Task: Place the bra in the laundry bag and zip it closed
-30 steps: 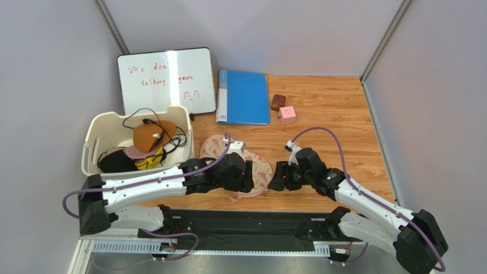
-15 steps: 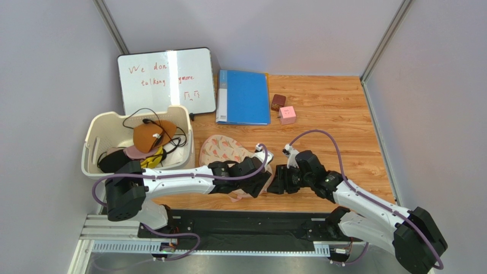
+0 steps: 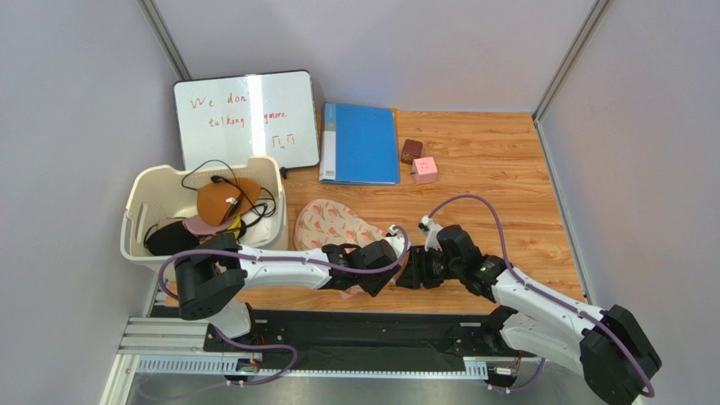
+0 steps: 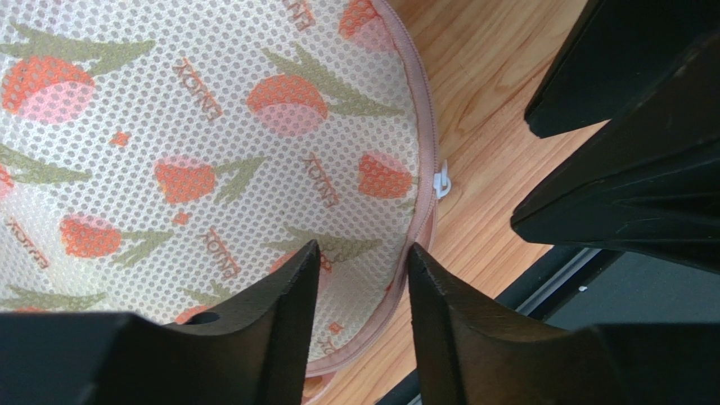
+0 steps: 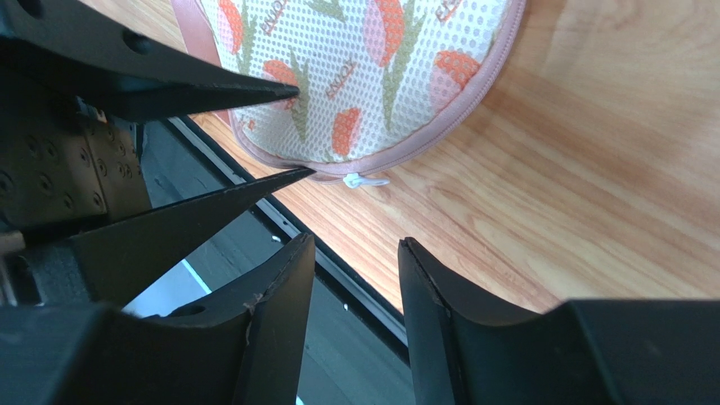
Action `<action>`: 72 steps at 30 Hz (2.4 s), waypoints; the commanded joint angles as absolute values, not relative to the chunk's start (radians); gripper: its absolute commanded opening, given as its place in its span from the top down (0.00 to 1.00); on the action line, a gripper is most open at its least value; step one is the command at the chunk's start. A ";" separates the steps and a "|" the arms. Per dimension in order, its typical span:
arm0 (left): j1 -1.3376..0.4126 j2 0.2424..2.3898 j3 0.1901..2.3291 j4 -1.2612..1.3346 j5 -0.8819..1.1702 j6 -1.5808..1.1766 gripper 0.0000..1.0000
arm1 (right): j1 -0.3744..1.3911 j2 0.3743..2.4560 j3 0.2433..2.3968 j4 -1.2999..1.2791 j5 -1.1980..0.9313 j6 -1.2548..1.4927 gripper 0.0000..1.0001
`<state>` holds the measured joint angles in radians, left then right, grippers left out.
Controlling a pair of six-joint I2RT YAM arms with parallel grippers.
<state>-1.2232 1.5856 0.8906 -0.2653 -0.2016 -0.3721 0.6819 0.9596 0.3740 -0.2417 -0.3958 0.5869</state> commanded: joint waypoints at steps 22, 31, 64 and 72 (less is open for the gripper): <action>-1.227 1.299 0.784 -0.232 -0.161 -0.405 1.00 | 0.684 1.012 0.258 0.299 -0.618 0.494 0.46; -1.229 1.270 0.773 -0.238 -0.144 -0.410 1.00 | 0.698 1.052 0.272 0.359 -0.644 0.517 0.64; -1.350 1.158 0.661 -0.302 -0.127 -0.474 1.00 | 0.606 1.445 0.793 -0.261 -0.199 0.321 1.00; -1.350 1.213 0.926 -0.463 -0.190 -0.347 1.00 | 0.604 1.192 0.730 -0.494 -0.106 0.380 0.28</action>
<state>-1.3384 1.1843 0.7490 -0.3832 -0.1795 -0.4366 0.6151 1.4071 0.7658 -0.3656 -0.2150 0.3676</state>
